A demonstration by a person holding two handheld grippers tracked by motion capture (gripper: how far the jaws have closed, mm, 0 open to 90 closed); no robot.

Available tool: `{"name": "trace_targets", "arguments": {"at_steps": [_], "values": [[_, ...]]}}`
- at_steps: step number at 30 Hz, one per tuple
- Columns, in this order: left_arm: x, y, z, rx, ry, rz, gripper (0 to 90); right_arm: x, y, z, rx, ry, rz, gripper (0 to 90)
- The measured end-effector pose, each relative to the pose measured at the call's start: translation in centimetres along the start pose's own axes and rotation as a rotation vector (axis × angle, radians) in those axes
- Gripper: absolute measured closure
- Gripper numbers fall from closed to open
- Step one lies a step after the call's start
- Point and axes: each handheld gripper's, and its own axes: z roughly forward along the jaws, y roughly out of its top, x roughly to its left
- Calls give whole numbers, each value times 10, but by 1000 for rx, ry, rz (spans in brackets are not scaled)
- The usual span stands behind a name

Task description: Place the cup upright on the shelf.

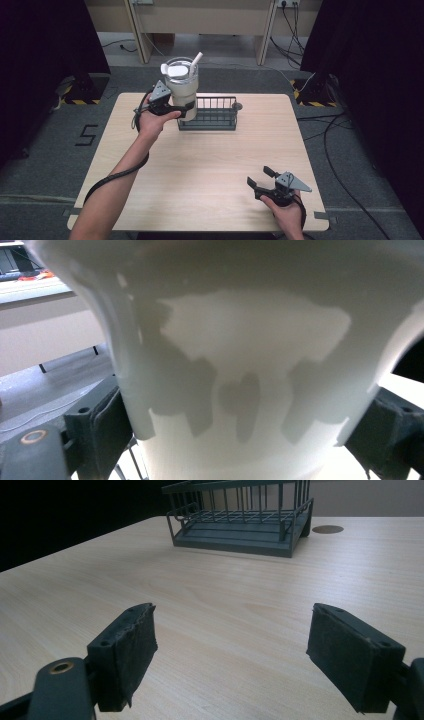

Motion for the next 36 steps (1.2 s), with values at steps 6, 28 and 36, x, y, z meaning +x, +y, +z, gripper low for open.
{"name": "trace_targets", "arguments": {"at_steps": [6, 28, 36], "values": [[2, 4, 13, 2, 0, -9, 105, 0, 0, 0, 0, 1, 5, 199], [5, 14, 58, 36, -8, -9, 105, -1, 0, 0, -6, 8, 14, 199], [4, 12, 73, 41, -4, -6, 105, -1, 0, 0, -9, 10, 7, 199]]}}
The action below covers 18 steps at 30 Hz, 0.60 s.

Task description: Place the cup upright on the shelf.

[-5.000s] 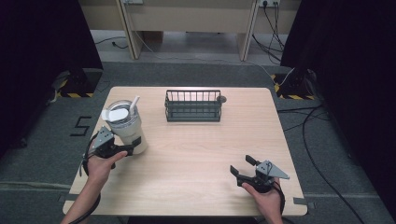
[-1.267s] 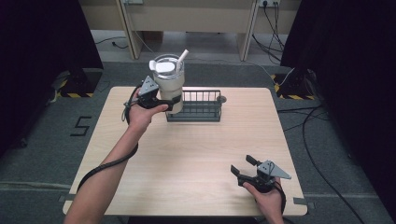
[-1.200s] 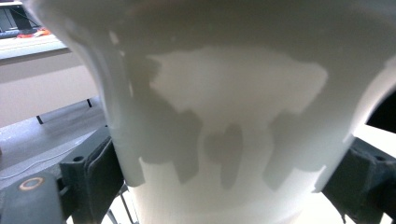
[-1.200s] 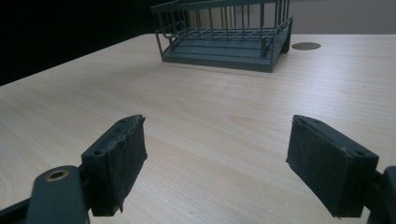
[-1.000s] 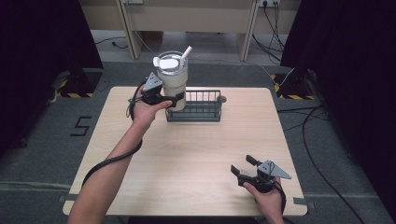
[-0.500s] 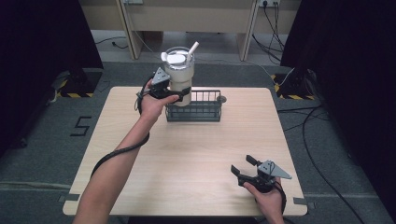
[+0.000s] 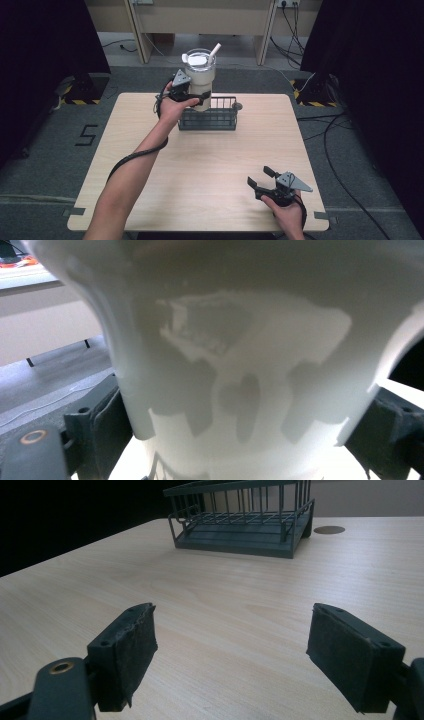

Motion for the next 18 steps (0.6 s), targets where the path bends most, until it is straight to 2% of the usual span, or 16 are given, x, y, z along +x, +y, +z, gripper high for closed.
{"name": "trace_targets", "arguments": {"at_steps": [3, 7, 8, 9, 18], "values": [[-1, -3, 6, 10, -8, -12, 105, 0, 0, 0, 0, 0, -2, 199], [0, -4, 9, 9, 0, -1, 105, 0, 0, 0, -1, 1, -3, 199], [0, -5, 10, 13, -10, -14, 105, 0, 0, 0, -1, 3, -2, 199], [1, -5, 10, 9, -2, -7, 105, 0, 0, 0, 0, 3, -2, 199], [4, -10, 13, 21, 1, -29, 105, 0, 0, 0, 2, 1, -6, 199]]}}
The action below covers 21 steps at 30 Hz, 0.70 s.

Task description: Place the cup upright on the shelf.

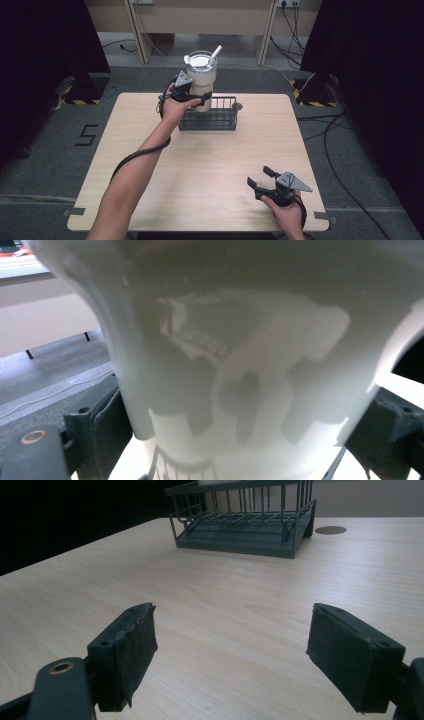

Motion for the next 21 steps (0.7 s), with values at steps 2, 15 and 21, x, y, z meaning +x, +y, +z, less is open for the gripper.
{"name": "trace_targets", "arguments": {"at_steps": [2, 15, 21], "values": [[1, -1, 0, 2, 2, -1, 105, 0, 0, 0, 1, 2, 0, 200], [5, -9, 3, 19, 13, -15, 105, 0, 0, 0, 4, 4, 1, 200], [5, -15, 5, 29, 14, -19, 105, 0, 0, 0, 3, 4, -5, 201]]}}
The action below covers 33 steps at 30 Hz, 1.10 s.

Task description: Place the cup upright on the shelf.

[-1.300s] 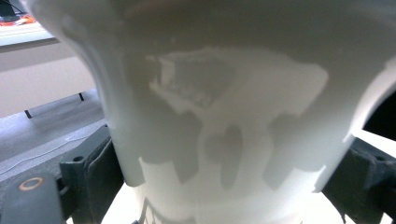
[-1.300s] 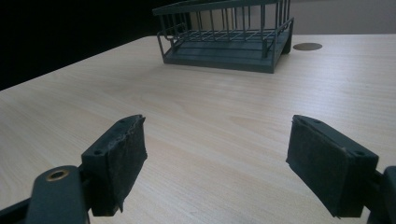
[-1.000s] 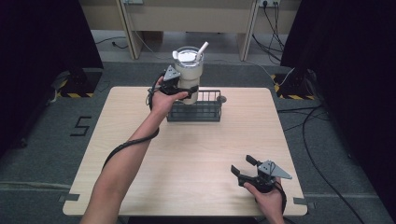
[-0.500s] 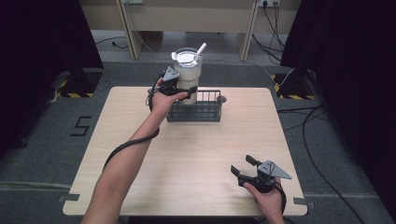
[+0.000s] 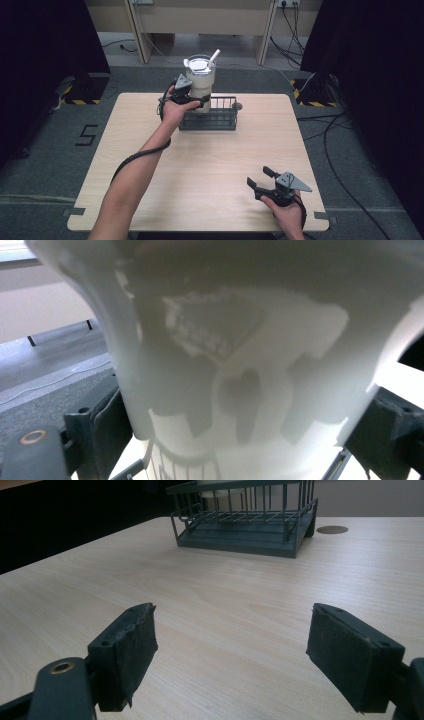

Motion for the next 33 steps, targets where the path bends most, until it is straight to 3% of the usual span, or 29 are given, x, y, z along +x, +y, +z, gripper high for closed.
{"name": "trace_targets", "arguments": {"at_steps": [11, 33], "values": [[3, -14, 4, 28, 11, -17, 105, 0, 0, 0, 2, 3, 5, 201], [4, -27, 8, 38, 11, -39, 104, 1, 0, 0, 8, 5, 5, 202]]}}
